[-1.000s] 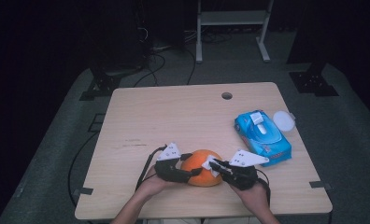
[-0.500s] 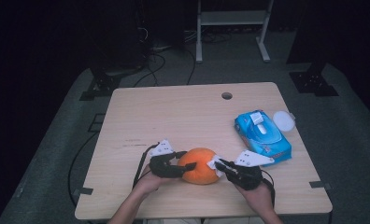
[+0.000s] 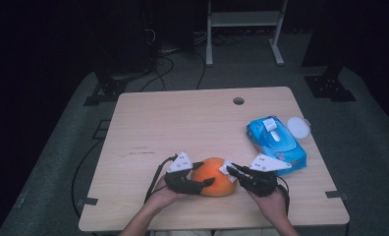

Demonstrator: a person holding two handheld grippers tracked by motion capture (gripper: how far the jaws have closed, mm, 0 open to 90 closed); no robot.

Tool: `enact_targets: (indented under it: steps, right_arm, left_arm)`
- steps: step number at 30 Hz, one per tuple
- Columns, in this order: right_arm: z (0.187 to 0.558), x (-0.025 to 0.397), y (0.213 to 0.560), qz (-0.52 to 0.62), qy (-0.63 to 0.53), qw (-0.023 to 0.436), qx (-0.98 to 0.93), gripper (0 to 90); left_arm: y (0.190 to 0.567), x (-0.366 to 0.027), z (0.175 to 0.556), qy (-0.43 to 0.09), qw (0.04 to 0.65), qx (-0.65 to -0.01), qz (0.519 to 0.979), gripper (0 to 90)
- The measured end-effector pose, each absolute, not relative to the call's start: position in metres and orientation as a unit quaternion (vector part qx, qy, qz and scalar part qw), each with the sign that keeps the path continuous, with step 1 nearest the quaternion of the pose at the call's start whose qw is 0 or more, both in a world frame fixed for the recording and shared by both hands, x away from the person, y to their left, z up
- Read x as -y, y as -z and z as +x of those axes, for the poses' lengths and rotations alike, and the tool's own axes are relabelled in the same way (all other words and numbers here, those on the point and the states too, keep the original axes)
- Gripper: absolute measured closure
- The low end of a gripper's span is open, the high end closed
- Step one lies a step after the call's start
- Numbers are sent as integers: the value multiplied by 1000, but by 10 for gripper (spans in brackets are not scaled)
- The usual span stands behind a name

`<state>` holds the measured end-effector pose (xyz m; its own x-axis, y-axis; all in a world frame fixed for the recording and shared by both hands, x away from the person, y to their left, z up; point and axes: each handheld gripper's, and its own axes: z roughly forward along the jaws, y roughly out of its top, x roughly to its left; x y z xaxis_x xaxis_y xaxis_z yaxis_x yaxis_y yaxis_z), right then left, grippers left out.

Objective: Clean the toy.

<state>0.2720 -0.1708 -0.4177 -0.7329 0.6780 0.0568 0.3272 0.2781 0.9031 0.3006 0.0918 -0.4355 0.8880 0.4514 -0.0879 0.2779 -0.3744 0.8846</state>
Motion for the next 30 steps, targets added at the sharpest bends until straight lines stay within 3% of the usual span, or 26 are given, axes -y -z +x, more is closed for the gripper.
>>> enact_targets:
  steps: [6,9,11,15,18,21,23,28,30]
  right_arm:
    - [274,175,425,325,-491,168,-791,810]
    - [277,177,426,327,-485,169,-793,810]
    - [278,178,428,333,-488,165,-790,810]
    - [272,170,421,329,-500,172,-783,809]
    - [267,164,411,309,-517,179,-778,809]
    - [268,167,408,311,-516,189,-775,810]
    - [271,171,412,317,-512,186,-776,810]
    - [277,179,423,335,-502,175,-778,810]
    - [277,180,423,337,-503,173,-777,810]
  left_arm:
    - [433,-99,310,-69,516,-240,819,101]
    - [438,-101,314,-45,512,-256,818,88]
    - [440,-102,315,-29,514,-260,817,147]
    - [436,-99,307,-85,520,-231,818,359]
    - [430,-90,300,-126,532,-198,814,411]
    - [429,-81,297,-144,525,-182,819,407]
    - [431,-80,298,-137,528,-182,818,378]
    - [433,-87,306,-104,541,-220,805,115]
    - [438,-92,310,-76,541,-239,803,93]
